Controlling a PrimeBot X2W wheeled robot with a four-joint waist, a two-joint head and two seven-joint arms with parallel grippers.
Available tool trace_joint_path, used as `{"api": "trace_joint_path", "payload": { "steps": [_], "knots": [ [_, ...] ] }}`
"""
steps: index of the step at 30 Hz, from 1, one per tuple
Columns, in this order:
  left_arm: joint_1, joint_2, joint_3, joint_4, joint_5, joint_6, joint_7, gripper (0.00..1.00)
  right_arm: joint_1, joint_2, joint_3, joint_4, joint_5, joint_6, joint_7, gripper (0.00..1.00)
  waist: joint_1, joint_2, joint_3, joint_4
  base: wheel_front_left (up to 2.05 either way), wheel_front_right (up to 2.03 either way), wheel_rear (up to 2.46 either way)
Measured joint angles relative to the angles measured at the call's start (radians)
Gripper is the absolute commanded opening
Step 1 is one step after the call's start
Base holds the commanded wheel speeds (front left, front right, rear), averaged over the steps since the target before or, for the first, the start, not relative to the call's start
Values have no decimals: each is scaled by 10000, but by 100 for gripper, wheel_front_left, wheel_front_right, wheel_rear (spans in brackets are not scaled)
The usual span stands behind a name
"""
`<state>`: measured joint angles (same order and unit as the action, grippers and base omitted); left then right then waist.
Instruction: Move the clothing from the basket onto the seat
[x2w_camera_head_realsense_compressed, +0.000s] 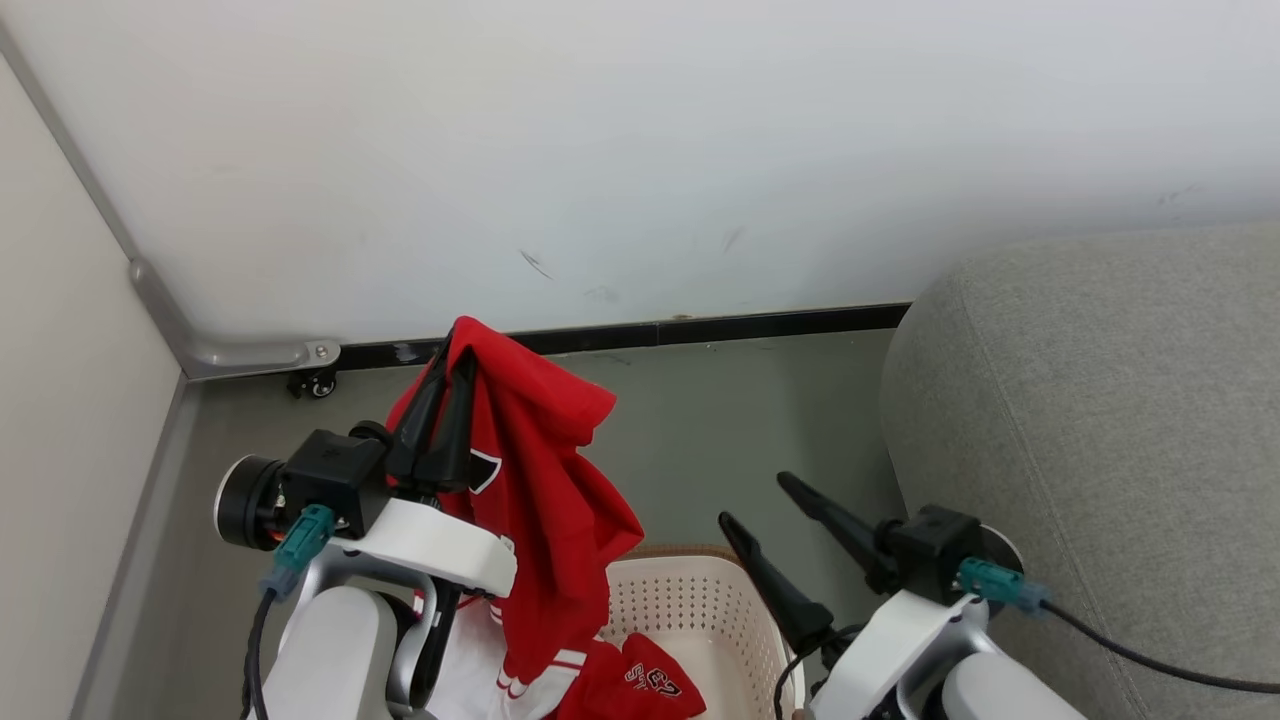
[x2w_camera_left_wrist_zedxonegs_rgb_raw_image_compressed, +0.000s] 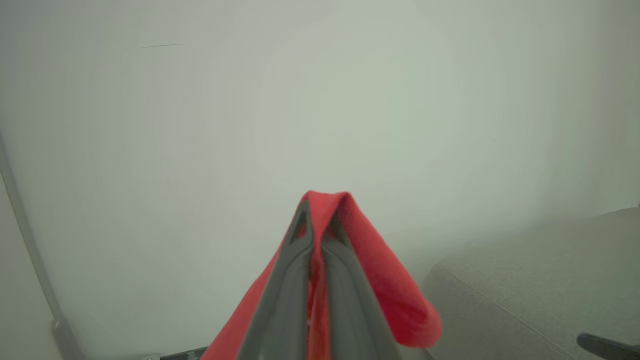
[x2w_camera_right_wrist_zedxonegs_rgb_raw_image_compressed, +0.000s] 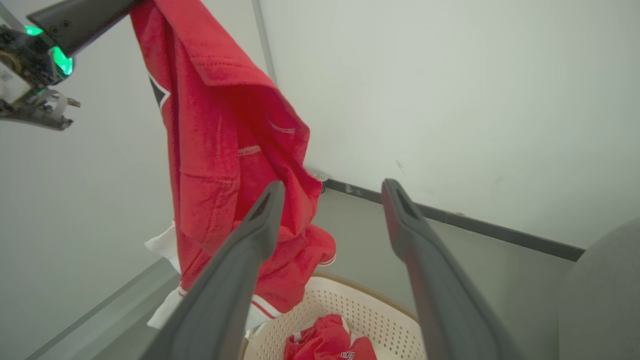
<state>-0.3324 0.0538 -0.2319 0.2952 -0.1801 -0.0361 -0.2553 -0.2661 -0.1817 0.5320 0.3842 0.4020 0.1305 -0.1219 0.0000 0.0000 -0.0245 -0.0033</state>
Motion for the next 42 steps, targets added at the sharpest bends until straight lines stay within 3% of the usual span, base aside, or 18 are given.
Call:
{"api": "trace_joint_path", "payload": {
  "steps": [12, 26, 42],
  "knots": [
    [-301, -21, -412, -10, 102, -81, 0, 0, -57, -364, 2585, -736, 1047, 2, 800, 100, 0, 0, -183, -9, 0, 0, 0],
    [-1054, -77, -884, 4, 190, -79, 148, 0, -1303, -1127, 3450, -788, 1638, 2, 1139, 100, 0, 0, -94, 96, 0, 0, 0],
    [-1508, -188, -1634, -15, 244, -79, 570, 0, -2238, -1005, 4188, -59, 2823, 2, 1229, 100, -1, 0, 33, 440, 0, 0, 0]
  ]
}}
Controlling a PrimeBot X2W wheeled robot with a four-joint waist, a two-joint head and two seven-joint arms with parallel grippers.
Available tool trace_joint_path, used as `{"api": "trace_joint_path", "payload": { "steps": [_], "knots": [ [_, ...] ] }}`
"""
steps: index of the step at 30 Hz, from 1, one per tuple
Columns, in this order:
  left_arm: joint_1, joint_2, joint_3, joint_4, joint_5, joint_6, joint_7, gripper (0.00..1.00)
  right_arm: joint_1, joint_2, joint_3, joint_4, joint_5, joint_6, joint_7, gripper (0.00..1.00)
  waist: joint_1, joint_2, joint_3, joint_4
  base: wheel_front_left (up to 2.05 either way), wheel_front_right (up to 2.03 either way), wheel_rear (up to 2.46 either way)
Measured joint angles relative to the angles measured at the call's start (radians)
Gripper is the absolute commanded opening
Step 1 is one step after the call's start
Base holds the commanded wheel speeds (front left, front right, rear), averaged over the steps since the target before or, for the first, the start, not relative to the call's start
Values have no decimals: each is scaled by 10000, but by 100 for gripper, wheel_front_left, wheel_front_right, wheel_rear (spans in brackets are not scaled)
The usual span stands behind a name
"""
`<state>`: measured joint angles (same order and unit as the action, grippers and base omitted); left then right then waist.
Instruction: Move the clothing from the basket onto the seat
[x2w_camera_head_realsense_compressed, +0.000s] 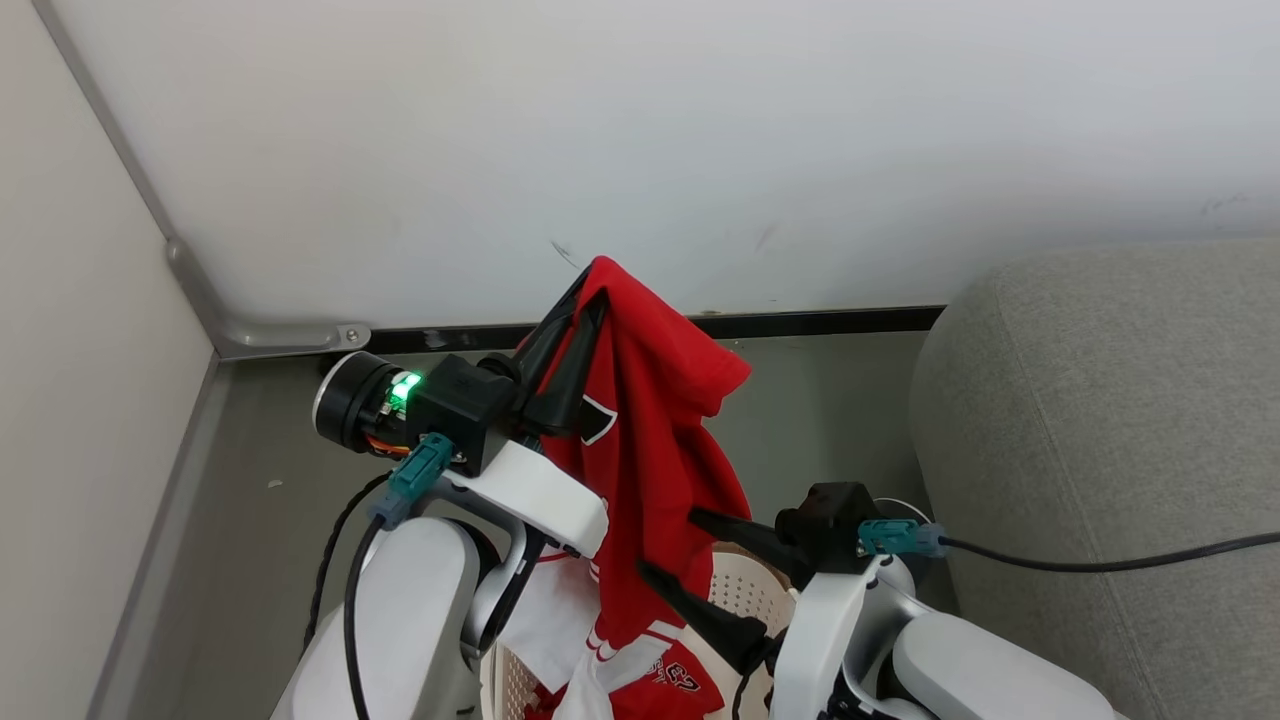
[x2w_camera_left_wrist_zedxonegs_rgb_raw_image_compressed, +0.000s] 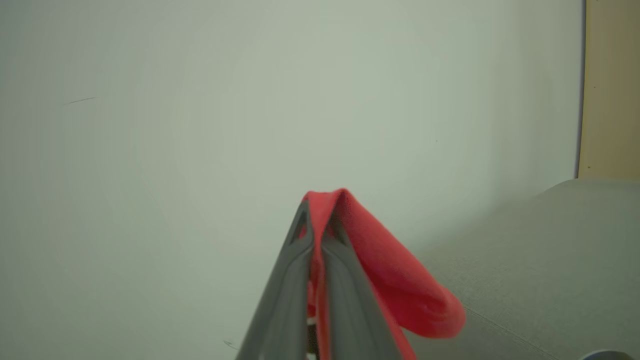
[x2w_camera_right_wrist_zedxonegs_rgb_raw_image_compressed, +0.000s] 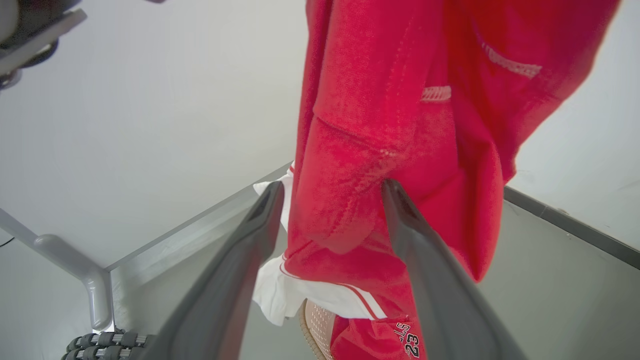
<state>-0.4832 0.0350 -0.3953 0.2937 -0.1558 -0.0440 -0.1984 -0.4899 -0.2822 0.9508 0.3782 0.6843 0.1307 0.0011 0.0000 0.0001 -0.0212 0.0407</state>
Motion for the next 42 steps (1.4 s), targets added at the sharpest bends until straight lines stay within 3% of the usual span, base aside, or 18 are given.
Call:
{"api": "trace_joint_path", "payload": {
  "steps": [7, 18, 20, 22, 24, 25, 27, 28, 29, 42],
  "knots": [
    [-190, -2, -334, -38, -130, 46, 150, 0, -491, 54, 351, 700, 86, 0, 2, 100, 0, 0, 40, 221, 0, 0, 0],
    [-409, 4, -976, -134, -633, 230, 401, 0, -1178, 652, 1271, 1701, -209, 0, -150, 100, 1, 0, 88, 525, 0, 0, 0],
    [-412, 0, -1070, -148, -709, 274, 405, 0, -1342, 685, 1327, 1902, -384, 0, -297, 77, 0, 0, 104, 570, 0, 0, 0],
    [-425, -2, -1151, -161, -782, 360, 456, 0, -1518, 742, 1358, 2151, -497, 0, -441, 69, 0, 0, 121, 612, 0, 0, 0],
    [-496, 6, -1208, -163, -853, 376, 479, 0, -1616, 834, 1373, 2378, -639, 2, -637, 48, 1, 0, 140, 649, 0, 0, 0],
    [-544, 4, -1248, -174, -895, 414, 487, 0, -1675, 899, 1384, 2474, -675, 0, -709, 45, 1, 0, 149, 665, 0, 0, 0],
    [-563, 0, -1323, -205, -918, 458, 487, 0, -1723, 999, 1363, 2694, -744, 0, -911, 31, 0, 0, 169, 695, 0, 0, 0],
    [-563, 2, -1361, -207, -963, 491, 487, 0, -1723, 1045, 1383, 2815, -788, 0, -989, 19, 0, 0, 180, 707, 0, 0, 0],
    [-563, 6, -1388, -207, -978, 518, 489, 0, -1728, 1081, 1407, 2930, -809, 0, -1072, 0, 0, 0, 191, 717, 0, 0, 0],
    [-561, 6, -1051, 514, -1064, 991, 573, 0, -2081, 1260, 1776, 3338, -734, 0, -1921, 0, 0, 0, 288, 576, 0, 0, 0]
  ]
}}
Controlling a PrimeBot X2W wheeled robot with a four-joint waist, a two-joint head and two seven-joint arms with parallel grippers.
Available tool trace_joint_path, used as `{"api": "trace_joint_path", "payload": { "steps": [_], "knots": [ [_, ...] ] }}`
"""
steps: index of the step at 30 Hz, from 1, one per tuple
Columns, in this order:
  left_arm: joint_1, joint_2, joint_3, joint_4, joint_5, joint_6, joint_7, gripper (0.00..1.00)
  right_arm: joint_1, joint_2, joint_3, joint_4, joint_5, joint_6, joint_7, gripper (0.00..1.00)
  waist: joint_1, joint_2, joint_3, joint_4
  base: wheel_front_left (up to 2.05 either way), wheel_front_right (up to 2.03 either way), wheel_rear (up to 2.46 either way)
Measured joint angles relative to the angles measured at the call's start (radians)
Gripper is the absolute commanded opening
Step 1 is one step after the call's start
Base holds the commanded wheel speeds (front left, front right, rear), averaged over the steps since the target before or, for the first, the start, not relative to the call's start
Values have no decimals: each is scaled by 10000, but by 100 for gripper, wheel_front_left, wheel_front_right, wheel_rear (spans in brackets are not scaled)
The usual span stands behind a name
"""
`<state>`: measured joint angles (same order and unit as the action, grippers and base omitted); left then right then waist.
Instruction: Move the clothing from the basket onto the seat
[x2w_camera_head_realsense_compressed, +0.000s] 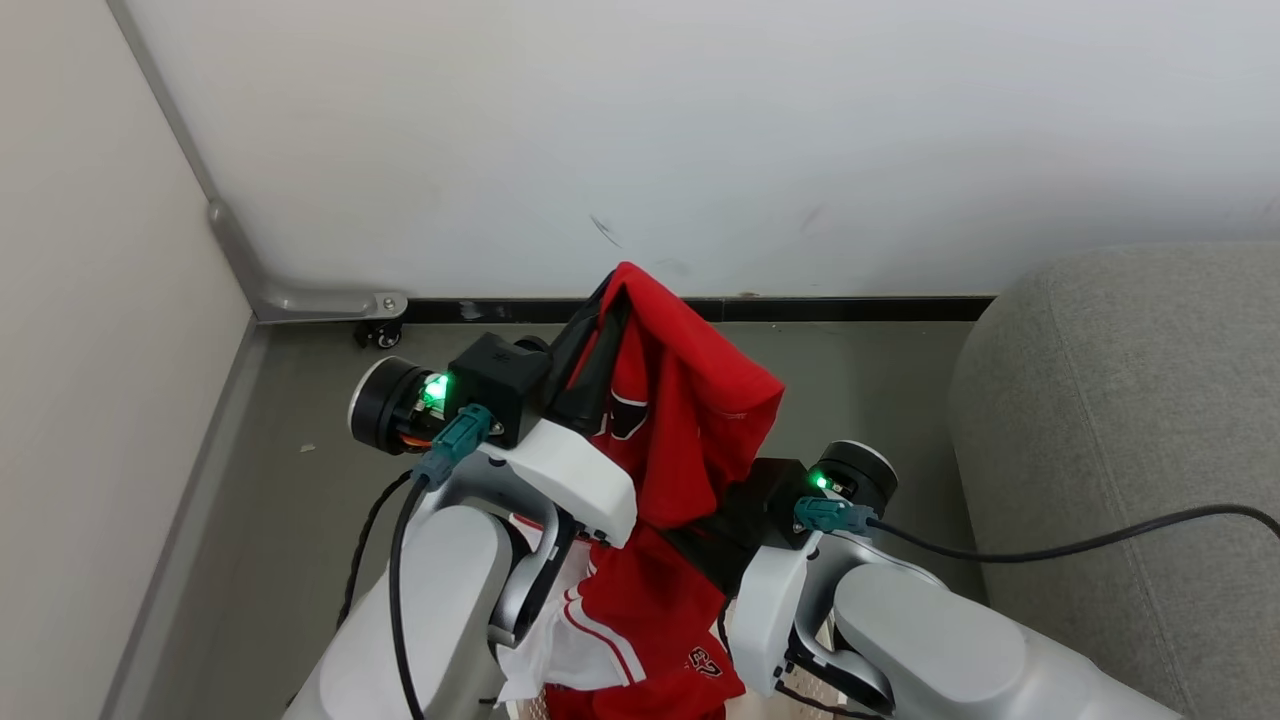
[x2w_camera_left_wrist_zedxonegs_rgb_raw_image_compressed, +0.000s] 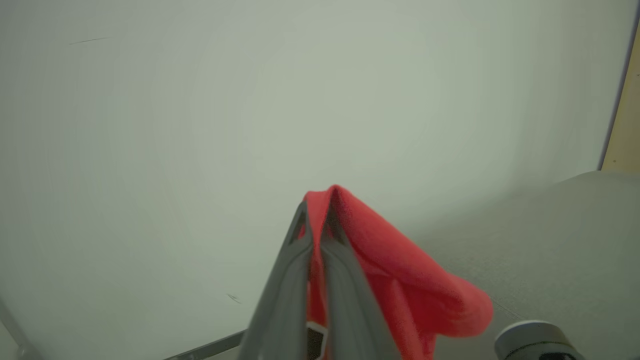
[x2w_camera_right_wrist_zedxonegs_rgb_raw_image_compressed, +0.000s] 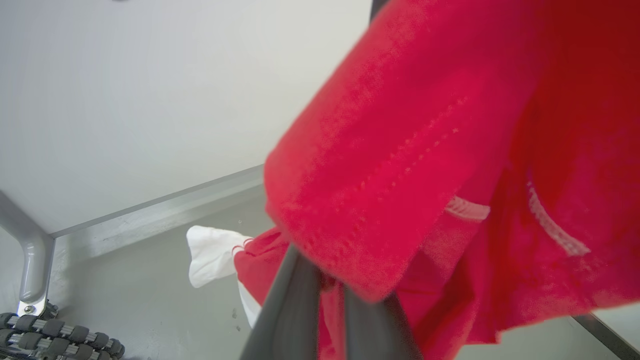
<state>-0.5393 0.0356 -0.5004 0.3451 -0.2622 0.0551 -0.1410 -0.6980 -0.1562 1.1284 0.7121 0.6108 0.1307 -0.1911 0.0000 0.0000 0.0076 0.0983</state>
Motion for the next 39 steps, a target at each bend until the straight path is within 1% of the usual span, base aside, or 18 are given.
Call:
{"api": "trace_joint_path", "payload": {
  "steps": [7, 9, 14, 15, 16, 17, 19, 20, 29, 35, 39],
  "knots": [
    [45, 270, 383, 704, -107, 173, 0, 0, 19, -244, 0, -357, 380, 0, -299, 0, 0, 0, 12, -268, 0, 0, 0],
    [73, 274, 468, 846, -196, 247, 0, 0, 22, -422, -228, -426, 416, 0, -385, 0, 0, 0, 8, -360, 0, 0, 0],
    [265, 316, 629, 1187, -453, 240, -2, 0, 18, -894, -963, -700, 696, 0, -499, 0, 0, 0, -15, -602, 0, 0, 0],
    [323, 353, 652, 1275, -493, 240, -6, 11, 17, -984, -1143, -746, 721, 0, -508, 0, 0, 0, -22, -650, 0, 0, 0],
    [391, 391, 692, 1338, -527, 240, -6, 28, 10, -1093, -1319, -794, 727, 0, -512, 0, 0, 0, -29, -697, 0, 0, 0],
    [459, 443, 719, 1383, -529, 240, -15, 39, 9, -1206, -1501, -867, 727, 0, -516, 0, 0, 0, -38, -742, 0, 0, 0],
    [535, 468, 803, 1417, -640, 238, -104, 92, 7, -1390, -1889, -951, 727, 0, -525, 0, 0, 0, -60, -828, 0, 0, 0],
    [568, 464, 851, 1429, -723, 238, -140, 100, 0, -1453, -2067, -980, 727, 0, -548, 0, 0, 0, -73, -869, 0, 0, 0],
    [911, 303, 1402, 1475, -1158, 245, -673, 100, 0, -2163, -3659, -1670, 738, 0, -568, 0, 0, 0, -266, -1104, 0, 0, 0],
    [1142, 458, 1795, 1381, -1337, 343, -859, 100, 104, -2650, -4623, -2044, 629, 0, -570, 0, 0, 0, -410, -1230, 0, 0, 0],
    [1326, 522, 1941, 1264, -1388, 374, -972, 100, 676, -2888, -5235, -2291, 527, 0, -581, 0, 0, 0, -497, -1358, 0, 0, 0]
  ]
}}
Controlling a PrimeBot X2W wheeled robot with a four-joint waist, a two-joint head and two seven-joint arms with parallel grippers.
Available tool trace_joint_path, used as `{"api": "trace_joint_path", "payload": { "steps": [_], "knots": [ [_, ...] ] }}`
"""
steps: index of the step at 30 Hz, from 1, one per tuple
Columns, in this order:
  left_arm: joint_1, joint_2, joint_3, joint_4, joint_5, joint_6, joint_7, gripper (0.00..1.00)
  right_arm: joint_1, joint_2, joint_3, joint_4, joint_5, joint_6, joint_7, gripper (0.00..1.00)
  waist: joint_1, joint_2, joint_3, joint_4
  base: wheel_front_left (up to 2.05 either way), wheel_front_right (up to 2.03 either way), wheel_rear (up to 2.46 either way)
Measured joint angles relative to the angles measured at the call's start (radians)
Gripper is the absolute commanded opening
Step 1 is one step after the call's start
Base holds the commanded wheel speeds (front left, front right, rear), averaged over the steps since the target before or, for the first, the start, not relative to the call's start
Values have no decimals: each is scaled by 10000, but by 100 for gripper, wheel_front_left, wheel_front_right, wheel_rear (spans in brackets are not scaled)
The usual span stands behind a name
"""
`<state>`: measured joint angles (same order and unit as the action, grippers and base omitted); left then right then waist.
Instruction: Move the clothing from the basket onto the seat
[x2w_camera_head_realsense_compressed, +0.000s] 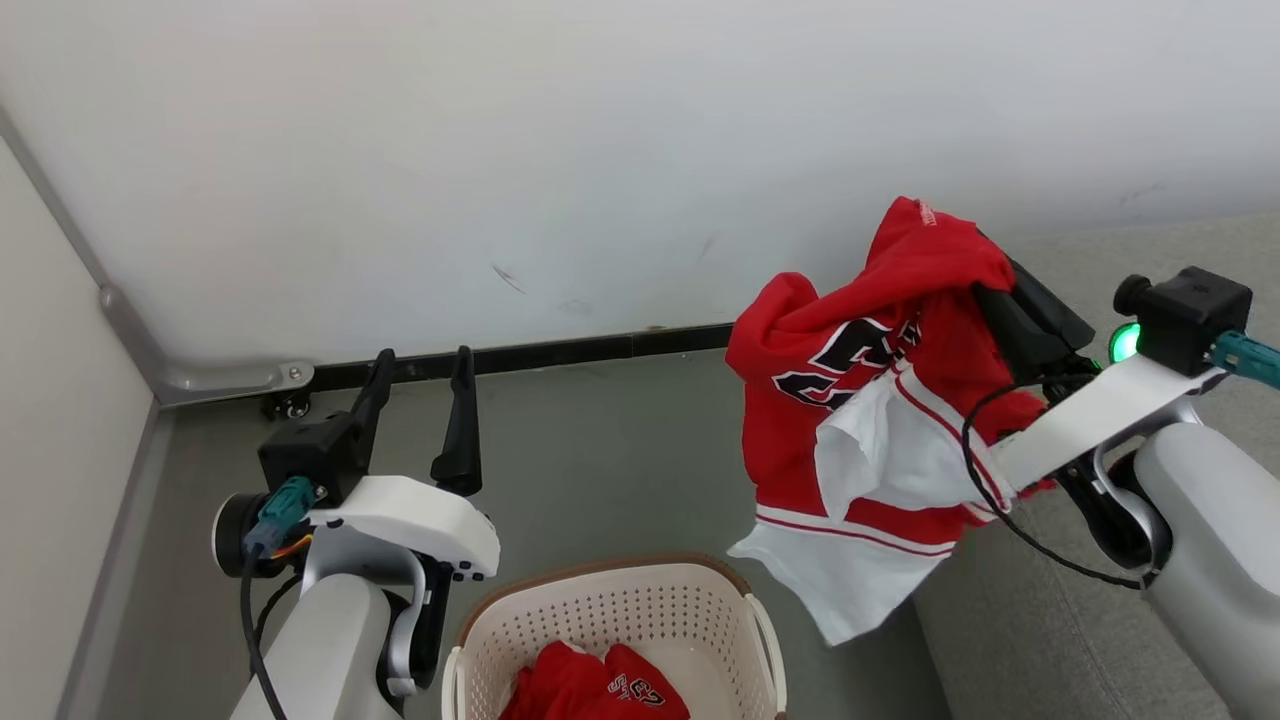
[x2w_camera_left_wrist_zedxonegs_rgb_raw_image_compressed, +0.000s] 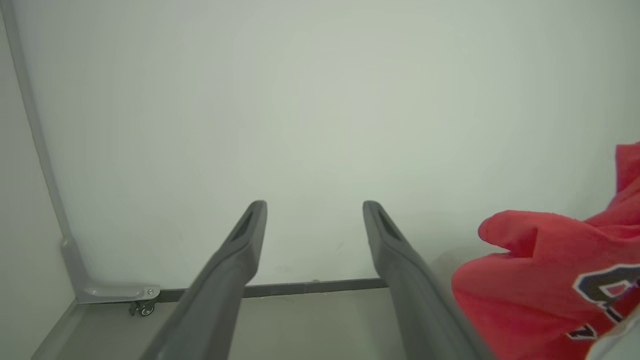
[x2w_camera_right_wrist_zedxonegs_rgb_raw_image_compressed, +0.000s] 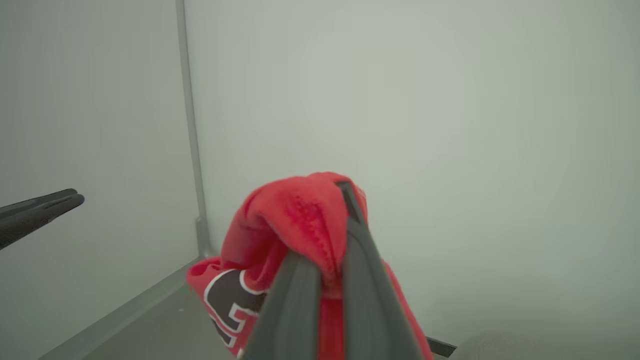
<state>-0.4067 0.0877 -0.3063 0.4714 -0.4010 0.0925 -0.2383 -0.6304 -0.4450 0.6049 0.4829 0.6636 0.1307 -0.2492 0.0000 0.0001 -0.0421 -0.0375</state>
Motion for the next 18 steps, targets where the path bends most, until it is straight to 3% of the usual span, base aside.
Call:
{"api": "trace_joint_path", "payload": {
  "steps": [18],
  "knots": [
    [562, -63, 102, -612, -8, -48, -86, 100, 2284, -288, -2048, -1308, -1060, 0, -2, 0, 0, 0, -202, -1051, 0, 0, 0]
  ]
}}
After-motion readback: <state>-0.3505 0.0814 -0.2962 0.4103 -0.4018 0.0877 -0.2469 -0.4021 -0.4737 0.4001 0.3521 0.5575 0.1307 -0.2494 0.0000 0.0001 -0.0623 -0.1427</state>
